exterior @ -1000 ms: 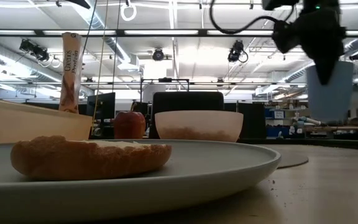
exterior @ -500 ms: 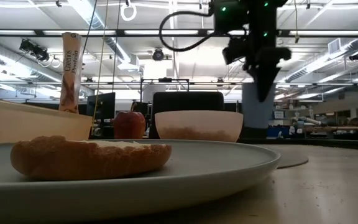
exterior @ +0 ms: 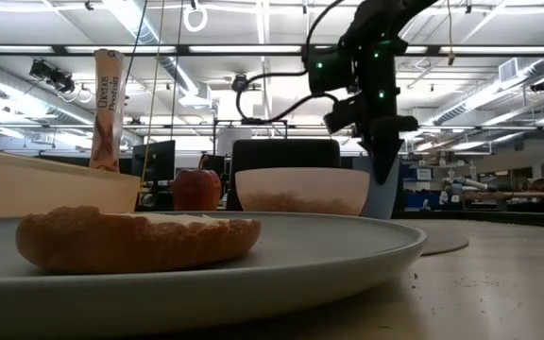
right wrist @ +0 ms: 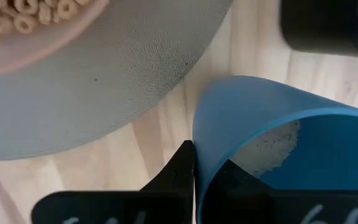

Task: Arrange a breakfast setting
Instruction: Put the blue cup into the top right of the table

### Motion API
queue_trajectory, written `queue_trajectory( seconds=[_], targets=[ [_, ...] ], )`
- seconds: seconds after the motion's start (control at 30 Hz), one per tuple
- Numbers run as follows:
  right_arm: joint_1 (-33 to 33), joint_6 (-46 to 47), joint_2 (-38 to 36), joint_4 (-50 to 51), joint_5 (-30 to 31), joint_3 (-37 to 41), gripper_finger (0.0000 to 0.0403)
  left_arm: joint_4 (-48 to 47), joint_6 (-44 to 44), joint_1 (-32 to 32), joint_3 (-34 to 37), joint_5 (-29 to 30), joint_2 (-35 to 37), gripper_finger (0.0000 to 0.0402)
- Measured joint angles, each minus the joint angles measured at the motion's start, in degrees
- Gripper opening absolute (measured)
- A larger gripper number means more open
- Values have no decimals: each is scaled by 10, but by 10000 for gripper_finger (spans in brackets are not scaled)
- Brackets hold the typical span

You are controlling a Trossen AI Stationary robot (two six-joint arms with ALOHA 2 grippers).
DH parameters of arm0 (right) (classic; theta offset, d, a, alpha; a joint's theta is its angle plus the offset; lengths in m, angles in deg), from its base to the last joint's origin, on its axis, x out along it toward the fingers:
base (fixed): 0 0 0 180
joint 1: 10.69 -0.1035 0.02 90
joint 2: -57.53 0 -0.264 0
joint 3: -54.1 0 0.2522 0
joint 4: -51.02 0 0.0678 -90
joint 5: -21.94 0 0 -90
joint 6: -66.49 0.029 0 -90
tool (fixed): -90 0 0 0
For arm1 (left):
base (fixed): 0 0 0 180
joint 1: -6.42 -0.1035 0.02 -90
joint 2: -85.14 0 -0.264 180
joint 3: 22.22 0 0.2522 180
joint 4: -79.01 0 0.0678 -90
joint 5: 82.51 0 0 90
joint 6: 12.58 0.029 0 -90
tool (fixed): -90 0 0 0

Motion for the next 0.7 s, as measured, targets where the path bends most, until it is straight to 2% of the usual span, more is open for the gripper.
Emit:
queue_trajectory(
  seconds=[0.37,0.7],
  targets=[
    [19,10,9,-39,-20,4,14,1,-10,0,0,1,0,298],
    [23,6,9,-43,-30,4,40,5,-11,0,0,1,0,298]
  ],
)
